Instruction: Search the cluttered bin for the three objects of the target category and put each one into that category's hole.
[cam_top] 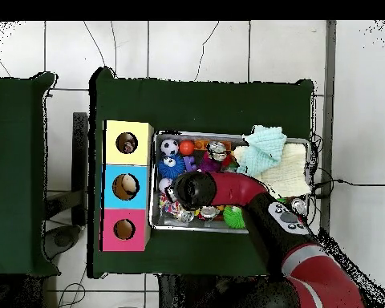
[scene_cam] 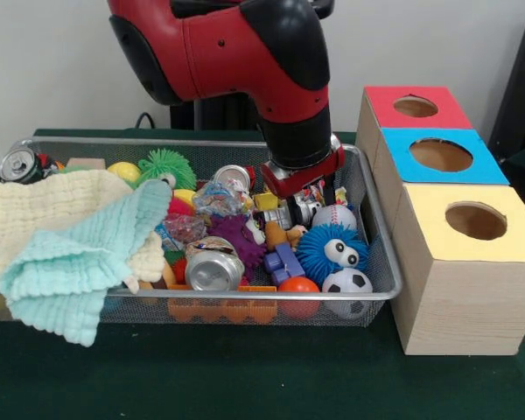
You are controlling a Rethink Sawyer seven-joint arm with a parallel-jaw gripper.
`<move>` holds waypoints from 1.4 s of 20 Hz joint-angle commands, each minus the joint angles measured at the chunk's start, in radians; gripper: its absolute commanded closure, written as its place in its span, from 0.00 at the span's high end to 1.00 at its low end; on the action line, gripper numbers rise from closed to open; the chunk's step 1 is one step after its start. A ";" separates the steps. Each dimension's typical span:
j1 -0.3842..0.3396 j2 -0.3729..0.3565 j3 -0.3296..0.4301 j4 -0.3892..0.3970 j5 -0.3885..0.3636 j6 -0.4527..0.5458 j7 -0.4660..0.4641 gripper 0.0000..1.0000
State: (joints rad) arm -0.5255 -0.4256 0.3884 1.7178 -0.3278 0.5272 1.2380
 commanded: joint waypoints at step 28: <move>0.017 -0.313 -0.063 0.215 0.181 0.071 0.216 1.00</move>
State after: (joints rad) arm -0.5165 -0.6843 0.3538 1.8113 -0.1934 0.5813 1.2380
